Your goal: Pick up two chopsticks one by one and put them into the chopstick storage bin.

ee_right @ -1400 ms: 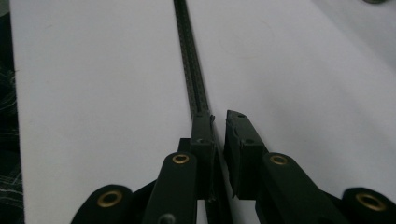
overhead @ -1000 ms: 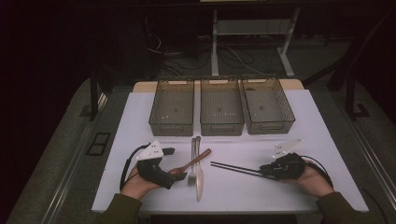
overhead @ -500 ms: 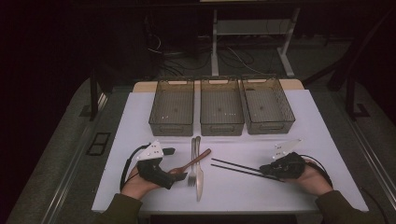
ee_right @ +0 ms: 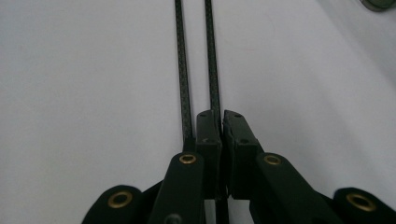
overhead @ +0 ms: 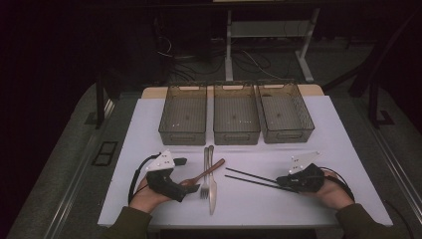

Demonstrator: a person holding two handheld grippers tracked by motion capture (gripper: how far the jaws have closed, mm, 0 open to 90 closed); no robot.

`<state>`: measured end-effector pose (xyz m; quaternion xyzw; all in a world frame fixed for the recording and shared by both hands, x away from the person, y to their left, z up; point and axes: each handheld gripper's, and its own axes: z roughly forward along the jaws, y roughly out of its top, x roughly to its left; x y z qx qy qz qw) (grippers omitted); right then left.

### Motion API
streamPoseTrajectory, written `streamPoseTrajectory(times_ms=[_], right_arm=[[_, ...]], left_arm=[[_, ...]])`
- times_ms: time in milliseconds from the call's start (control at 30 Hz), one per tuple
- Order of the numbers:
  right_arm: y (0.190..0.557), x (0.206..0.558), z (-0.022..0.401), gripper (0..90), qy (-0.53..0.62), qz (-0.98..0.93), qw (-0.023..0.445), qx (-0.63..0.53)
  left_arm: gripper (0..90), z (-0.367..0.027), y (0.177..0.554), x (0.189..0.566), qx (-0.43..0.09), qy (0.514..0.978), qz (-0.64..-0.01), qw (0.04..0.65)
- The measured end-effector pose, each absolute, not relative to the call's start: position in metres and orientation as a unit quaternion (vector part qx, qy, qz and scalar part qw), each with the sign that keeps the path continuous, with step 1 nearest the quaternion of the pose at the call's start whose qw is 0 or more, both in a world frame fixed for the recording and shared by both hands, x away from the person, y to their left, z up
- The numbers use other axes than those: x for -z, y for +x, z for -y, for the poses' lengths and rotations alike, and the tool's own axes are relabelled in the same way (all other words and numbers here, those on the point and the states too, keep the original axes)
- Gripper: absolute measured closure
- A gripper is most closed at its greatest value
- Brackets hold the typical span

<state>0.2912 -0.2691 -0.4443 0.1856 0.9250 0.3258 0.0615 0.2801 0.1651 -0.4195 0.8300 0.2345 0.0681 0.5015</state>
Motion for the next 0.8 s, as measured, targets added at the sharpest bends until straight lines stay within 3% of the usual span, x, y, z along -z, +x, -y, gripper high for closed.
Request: streamPoseTrajectory(times_ms=[800], right_arm=[[0.295, 0.434, 0.282, 84.9, 0.221, -0.892, 0.036, -0.392]], left_arm=[[0.0, -0.166, 0.28, 0.42, -0.067, 0.829, -0.233, 0.504]])
